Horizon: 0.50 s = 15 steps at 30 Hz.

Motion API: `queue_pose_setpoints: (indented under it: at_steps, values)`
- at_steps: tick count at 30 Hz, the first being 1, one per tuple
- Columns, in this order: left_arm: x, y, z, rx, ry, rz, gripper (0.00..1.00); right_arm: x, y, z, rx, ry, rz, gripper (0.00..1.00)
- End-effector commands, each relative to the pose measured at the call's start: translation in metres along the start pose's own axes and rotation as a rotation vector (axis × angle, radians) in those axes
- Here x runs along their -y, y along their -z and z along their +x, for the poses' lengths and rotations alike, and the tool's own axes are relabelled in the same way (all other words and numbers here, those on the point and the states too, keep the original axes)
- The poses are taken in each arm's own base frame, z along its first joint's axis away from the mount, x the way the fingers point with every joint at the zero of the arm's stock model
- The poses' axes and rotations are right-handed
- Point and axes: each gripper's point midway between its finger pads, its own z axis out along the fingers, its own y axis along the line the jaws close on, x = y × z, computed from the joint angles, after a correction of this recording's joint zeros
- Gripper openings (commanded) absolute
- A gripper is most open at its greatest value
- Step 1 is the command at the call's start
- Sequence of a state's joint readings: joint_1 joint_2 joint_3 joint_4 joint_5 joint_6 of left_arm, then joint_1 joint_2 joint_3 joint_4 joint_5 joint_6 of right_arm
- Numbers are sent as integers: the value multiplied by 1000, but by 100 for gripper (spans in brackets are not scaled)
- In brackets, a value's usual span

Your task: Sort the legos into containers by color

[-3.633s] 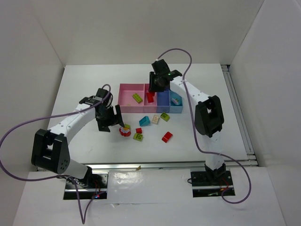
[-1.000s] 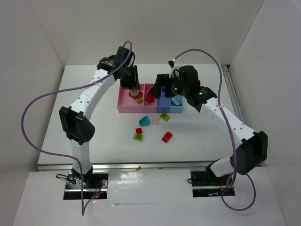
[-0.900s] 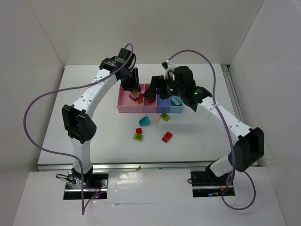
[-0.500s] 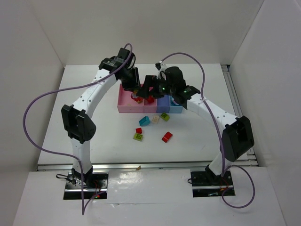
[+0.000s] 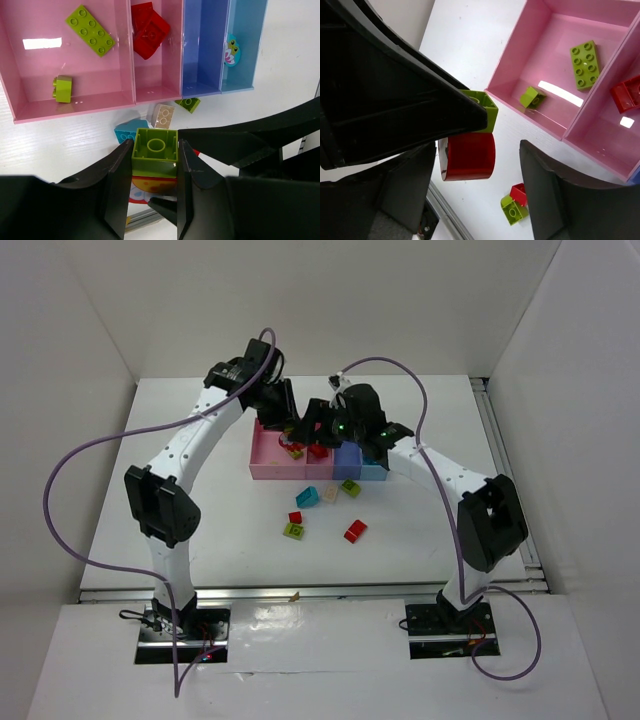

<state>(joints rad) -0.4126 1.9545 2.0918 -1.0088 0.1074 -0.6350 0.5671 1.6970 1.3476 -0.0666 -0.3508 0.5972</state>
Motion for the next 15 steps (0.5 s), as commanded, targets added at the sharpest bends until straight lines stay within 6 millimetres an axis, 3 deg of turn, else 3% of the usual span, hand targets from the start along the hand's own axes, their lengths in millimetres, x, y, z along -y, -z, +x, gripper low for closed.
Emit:
queue_pose_setpoints:
  at_steps: [1, 3, 6, 9, 12, 15]
  values:
    - [11, 24, -11, 62, 4, 51, 0, -11, -3, -16, 64, 17, -31, 73]
    - [9, 22, -9, 54, 5, 46, 0, -9, -5, -8, 36, 2, -41, 67]
    - [9, 22, -9, 54, 5, 46, 0, -18, -4, -8, 28, -18, -84, 48]
    - [6, 17, -15, 65, 12, 46, 0, -20, -5, -3, 20, -39, -107, 21]
    - [-1, 8, -29, 77, 31, 35, 0, -8, -5, 7, -17, -41, -58, 4]
    - [-4, 2, -37, 83, 30, 30, 0, 0, -3, 12, -24, -43, -19, 0]
